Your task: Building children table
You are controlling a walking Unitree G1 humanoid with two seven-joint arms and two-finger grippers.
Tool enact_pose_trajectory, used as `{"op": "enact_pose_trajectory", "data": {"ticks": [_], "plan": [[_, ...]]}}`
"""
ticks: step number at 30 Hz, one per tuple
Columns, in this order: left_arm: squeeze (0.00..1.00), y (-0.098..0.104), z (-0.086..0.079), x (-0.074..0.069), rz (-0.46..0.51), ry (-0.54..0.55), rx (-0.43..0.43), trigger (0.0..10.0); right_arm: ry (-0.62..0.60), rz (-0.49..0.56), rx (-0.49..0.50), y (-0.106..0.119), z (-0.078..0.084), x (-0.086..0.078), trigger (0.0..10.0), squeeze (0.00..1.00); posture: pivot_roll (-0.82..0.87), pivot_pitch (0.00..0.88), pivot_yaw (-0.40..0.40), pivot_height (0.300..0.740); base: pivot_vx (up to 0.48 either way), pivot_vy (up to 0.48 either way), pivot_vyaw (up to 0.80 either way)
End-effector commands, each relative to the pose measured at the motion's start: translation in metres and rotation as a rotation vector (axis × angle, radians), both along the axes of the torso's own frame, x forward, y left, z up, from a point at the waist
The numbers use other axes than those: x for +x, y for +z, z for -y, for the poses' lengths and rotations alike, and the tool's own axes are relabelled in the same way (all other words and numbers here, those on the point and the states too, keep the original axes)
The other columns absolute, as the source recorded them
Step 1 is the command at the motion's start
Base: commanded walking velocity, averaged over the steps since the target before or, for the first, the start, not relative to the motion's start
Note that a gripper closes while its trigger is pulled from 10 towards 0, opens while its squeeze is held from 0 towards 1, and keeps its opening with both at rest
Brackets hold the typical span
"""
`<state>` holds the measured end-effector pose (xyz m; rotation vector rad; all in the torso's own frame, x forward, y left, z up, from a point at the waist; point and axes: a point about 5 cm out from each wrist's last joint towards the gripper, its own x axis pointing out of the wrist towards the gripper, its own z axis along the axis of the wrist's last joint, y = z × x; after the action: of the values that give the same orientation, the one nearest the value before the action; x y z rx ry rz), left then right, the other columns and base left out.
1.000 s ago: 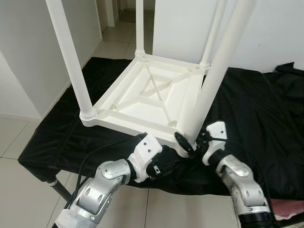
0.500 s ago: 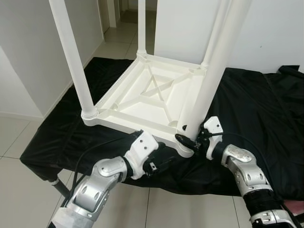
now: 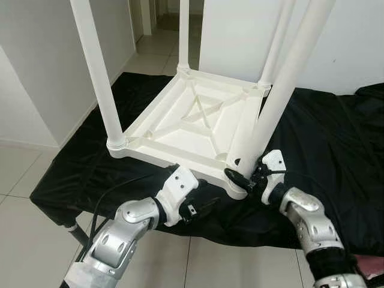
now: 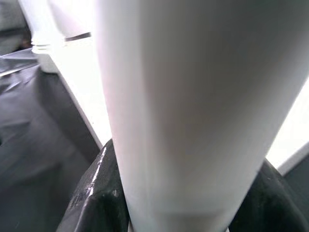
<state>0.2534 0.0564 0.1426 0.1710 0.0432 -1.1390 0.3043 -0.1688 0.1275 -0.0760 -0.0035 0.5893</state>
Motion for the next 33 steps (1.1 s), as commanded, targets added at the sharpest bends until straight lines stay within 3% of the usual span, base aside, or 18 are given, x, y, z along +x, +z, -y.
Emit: {"op": "enact_pose_trajectory", "data": {"ticks": [1,6,8,11,19,22,23,28,29,31,32,33], "plan": [[0.0,0.0,0.001,0.0,0.014,0.029,0.005,10.0,-0.095,-0.007,0.014,-0.004,0.0,-0.002,10.0,0.0,0.02,0.0,-0.005,0.74,0.0,0.0,0.0],[0.0,-0.001,0.002,-0.001,0.01,0.029,0.003,10.0,-0.241,-0.013,0.051,-0.004,-0.01,-0.006,10.0,0.0,0.02,0.0,-0.006,0.74,0.0,0.0,0.0],[0.0,-0.002,0.003,-0.001,0.006,0.021,0.003,10.0,-0.374,-0.06,0.11,-0.008,-0.035,-0.012,10.0,0.0,0.01,0.0,-0.007,0.74,0.0,0.0,0.0],[0.0,-0.002,0.002,0.0,0.006,0.02,0.003,10.0,-0.407,-0.088,0.138,-0.011,-0.042,-0.012,10.0,0.0,0.01,0.0,-0.009,0.74,0.0,0.0,0.0],[0.0,0.002,0.008,0.004,0.018,0.016,-0.004,10.0,-0.498,-0.082,0.142,-0.011,-0.048,-0.012,10.0,0.0,0.02,0.0,-0.006,0.74,0.0,0.0,0.0],[0.0,0.002,0.007,0.002,0.022,-0.011,0.009,10.0,-0.565,-0.081,0.115,-0.013,-0.039,-0.011,10.0,0.0,0.01,0.0,0.01,0.74,0.0,0.0,0.0],[0.0,0.002,0.004,0.005,0.027,-0.003,0.017,10.0,-0.58,-0.079,0.134,-0.012,-0.036,-0.014,10.0,1.0,0.0,0.001,0.009,0.74,0.0,0.0,0.0],[0.0,0.005,0.003,0.01,0.031,0.023,0.001,10.0,-0.597,-0.037,0.141,-0.003,-0.031,-0.02,10.0,1.0,0.0,0.005,0.004,0.74,0.0,0.0,0.0],[0.0,0.005,0.005,0.01,0.03,0.021,-0.003,10.0,-0.587,-0.024,0.129,-0.001,-0.029,-0.02,10.0,0.8,0.0,0.005,0.003,0.74,0.0,0.0,0.0],[0.0,0.005,0.006,0.009,0.03,0.019,-0.005,10.0,-0.579,-0.016,0.121,0.0,-0.027,-0.02,10.0,0.8,0.0,0.006,0.002,0.74,0.0,0.0,0.0],[0.0,0.004,0.007,0.008,0.026,0.015,-0.005,10.0,-0.554,-0.005,0.117,0.001,-0.025,-0.019,10.0,0.0,0.0,0.008,0.001,0.74,0.0,0.0,0.0],[0.0,0.004,0.007,0.008,0.026,0.015,-0.005,10.0,-0.554,-0.005,0.117,0.001,-0.025,-0.019,10.0,0.0,0.0,0.008,0.001,0.74,0.0,0.0,0.0]]}}
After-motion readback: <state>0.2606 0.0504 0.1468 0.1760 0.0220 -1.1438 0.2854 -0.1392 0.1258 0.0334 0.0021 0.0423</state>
